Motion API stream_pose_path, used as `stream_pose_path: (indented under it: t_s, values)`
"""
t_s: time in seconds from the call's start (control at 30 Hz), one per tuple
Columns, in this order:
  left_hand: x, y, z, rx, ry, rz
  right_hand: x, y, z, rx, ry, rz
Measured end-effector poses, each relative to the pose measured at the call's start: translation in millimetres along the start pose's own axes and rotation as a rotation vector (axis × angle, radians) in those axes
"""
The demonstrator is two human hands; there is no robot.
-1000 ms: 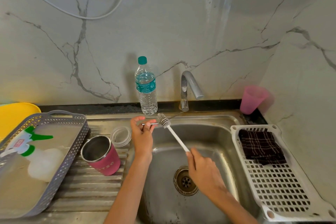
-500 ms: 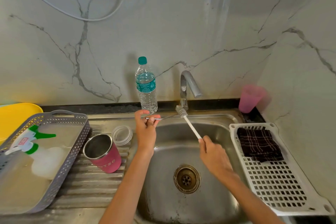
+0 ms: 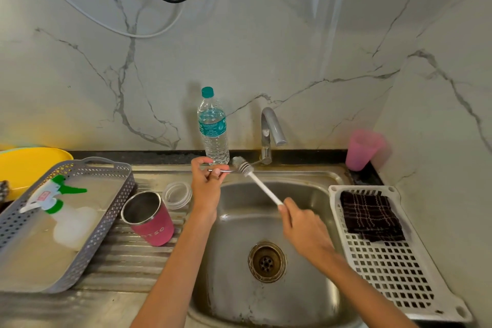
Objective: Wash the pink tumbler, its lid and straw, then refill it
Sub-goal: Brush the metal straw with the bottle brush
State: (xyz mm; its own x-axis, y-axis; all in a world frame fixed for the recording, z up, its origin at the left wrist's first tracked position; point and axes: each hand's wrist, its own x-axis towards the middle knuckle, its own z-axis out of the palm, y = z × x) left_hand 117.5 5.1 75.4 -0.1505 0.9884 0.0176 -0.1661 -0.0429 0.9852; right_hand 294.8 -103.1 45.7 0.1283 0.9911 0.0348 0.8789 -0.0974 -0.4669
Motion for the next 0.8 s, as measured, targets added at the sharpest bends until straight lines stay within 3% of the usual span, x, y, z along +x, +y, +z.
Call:
stream_pose_path:
  t_s: [0.1,0.27,0.43,0.57,0.73,0.8]
  values:
    - [-6.2,-0.7,5.2,0.007,0.014,0.0,8.0,6.7,-4.6,-0.004,0.024,0.105]
    - [-9.5,-0.7,7.7,0.002,0.058,-0.002,-14.8,-0.4,0.9,0.019,-0.01,-0.037]
    - [-10.5,-1.7,11.5,0.048,0.05,0.01,8.5,23.4,-5.6,0.05,-0.003,0.128]
    - [-7.4,-5.3,16.2,0.083,0.07,0.011,-9.2,3.0,3.3,0.047,-0.031,-0.057]
    - [-4.3,0.7,11.3,0.049,0.064,0.05,14.5,31.5,-2.6,0.069,-0.03,0.205]
    - [-2.7,-0.7,10.7,0.072,0.07,0.045,8.4,22.5,1.6,0.067,-0.019,0.113]
